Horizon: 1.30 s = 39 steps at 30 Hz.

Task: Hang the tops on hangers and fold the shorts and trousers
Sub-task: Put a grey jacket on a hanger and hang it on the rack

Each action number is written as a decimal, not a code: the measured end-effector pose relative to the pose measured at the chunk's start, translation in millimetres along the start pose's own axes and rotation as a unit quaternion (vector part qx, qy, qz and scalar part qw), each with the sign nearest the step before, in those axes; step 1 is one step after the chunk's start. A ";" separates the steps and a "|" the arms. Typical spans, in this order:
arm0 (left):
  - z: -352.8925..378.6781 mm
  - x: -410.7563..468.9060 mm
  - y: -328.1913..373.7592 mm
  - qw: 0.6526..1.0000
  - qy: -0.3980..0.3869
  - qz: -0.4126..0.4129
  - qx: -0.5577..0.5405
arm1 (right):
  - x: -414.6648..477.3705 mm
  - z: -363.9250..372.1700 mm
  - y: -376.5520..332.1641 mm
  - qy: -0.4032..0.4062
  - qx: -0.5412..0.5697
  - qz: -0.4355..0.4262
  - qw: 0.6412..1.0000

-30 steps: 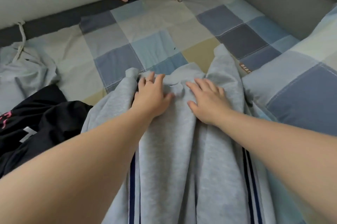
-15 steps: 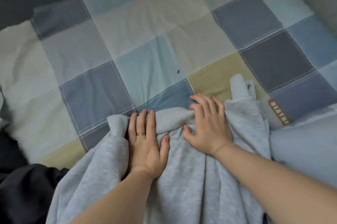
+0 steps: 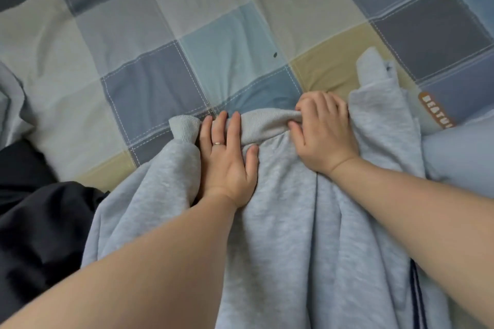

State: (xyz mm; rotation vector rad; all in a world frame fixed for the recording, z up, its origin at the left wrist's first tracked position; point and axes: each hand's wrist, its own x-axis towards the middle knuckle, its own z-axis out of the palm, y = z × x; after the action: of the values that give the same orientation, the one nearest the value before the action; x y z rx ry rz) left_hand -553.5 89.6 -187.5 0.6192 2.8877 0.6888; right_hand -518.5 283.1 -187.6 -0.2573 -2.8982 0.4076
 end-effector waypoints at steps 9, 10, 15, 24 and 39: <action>1.7 -41.1 7.0 0.986 0.102 0.060 0.118 | -114.3 -10.0 -37.1 0.044 -0.087 0.087 0.991; 1.6 -61.6 9.1 0.985 0.097 0.055 0.134 | -138.0 -16.7 -35.5 0.035 -0.086 0.080 0.992; -13.5 -202.1 29.0 0.984 0.000 0.055 0.170 | -246.2 -69.1 -47.4 -0.094 -0.095 0.085 0.987; -160.5 -446.4 80.1 0.934 -0.348 -0.013 0.083 | -424.6 -246.0 -172.1 -0.322 -0.021 0.202 0.925; -327.4 -535.9 79.5 0.892 -0.424 0.114 0.112 | -544.4 -390.1 -316.1 -0.216 0.164 0.370 0.888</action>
State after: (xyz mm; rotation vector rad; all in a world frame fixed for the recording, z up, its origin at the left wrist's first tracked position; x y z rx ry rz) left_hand -100.7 -200.7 146.3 0.9908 2.0882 0.0401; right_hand 48.4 -25.8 175.4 -1.3817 -2.9400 1.1922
